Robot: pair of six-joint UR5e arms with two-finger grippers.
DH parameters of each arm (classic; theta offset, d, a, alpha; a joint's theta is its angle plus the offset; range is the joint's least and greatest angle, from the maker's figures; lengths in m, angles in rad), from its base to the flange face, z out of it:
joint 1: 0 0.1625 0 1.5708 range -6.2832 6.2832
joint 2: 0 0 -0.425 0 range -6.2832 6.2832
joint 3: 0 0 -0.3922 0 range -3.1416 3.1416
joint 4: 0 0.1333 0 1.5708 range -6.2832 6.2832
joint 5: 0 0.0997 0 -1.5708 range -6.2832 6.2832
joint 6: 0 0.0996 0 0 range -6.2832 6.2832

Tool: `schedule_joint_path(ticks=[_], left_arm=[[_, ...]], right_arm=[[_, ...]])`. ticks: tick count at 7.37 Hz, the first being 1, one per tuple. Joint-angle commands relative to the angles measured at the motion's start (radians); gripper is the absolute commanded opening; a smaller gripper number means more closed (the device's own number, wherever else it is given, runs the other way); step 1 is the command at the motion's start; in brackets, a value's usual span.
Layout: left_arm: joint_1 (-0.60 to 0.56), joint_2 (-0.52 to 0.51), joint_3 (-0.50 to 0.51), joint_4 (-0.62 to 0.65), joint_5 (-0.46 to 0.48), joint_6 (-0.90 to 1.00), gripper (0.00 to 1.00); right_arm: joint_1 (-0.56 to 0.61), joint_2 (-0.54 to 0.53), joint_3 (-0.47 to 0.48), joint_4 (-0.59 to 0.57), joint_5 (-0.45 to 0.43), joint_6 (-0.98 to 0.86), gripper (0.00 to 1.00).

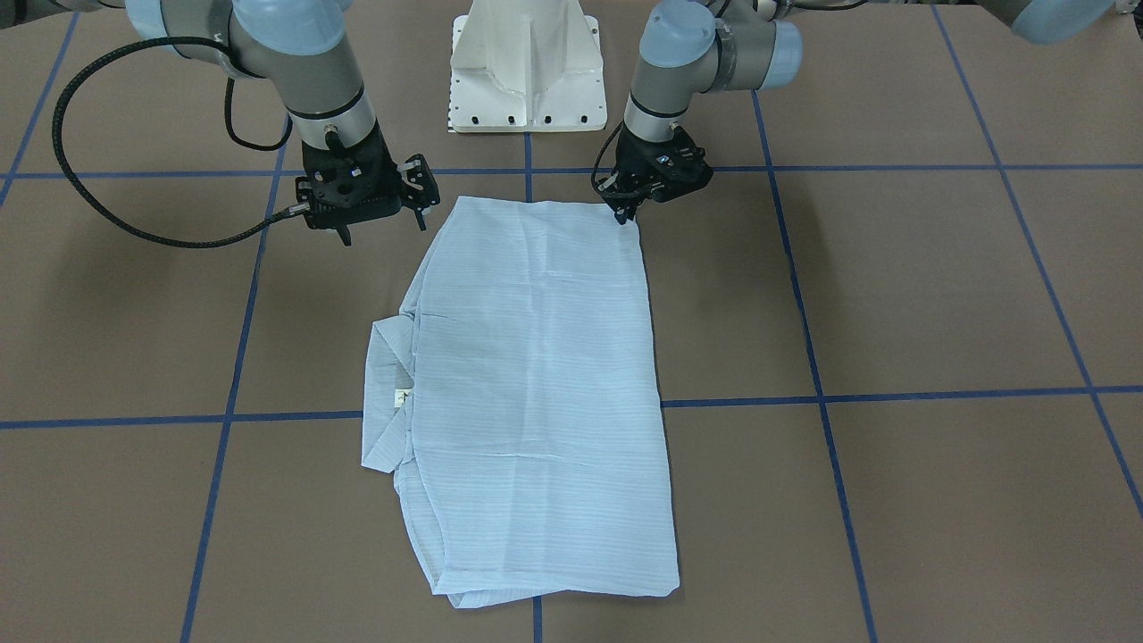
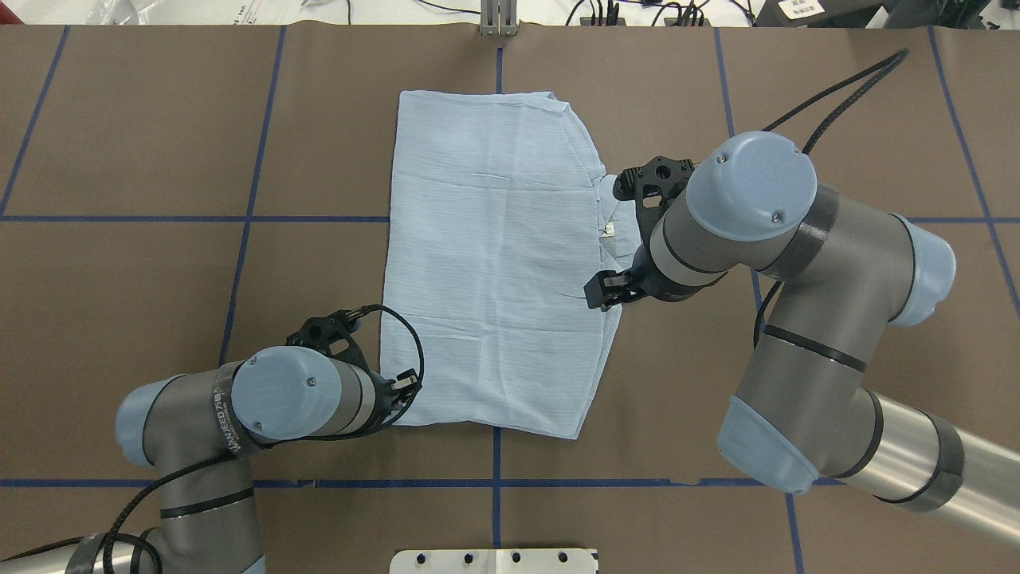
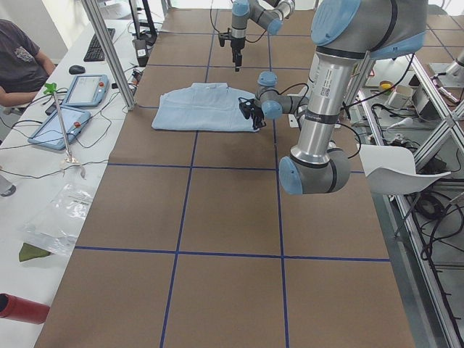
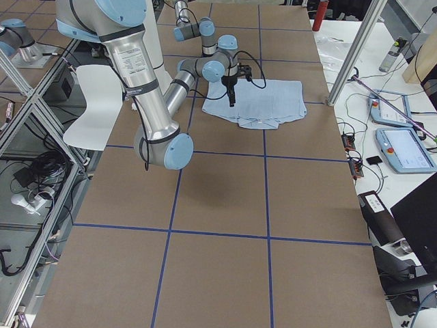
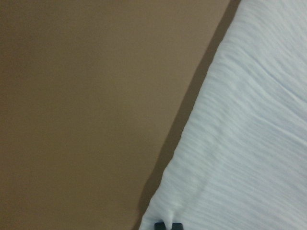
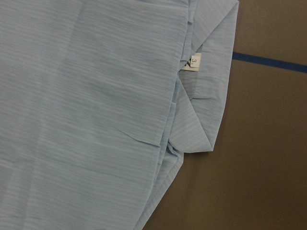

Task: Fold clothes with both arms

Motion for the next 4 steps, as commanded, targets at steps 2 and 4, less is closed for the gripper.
schedule_joint_path(ticks=[2,4], left_arm=[[0.0,-0.001,-0.004,0.03,0.0,0.001,0.94],[0.004,-0.001,-0.002,0.03,0.0,0.001,0.94]], right_arm=[[0.0,-0.003,0.003,0.0,0.0,-0.001,1.0],[0.0,-0.003,0.004,0.0,0.0,0.001,1.0]])
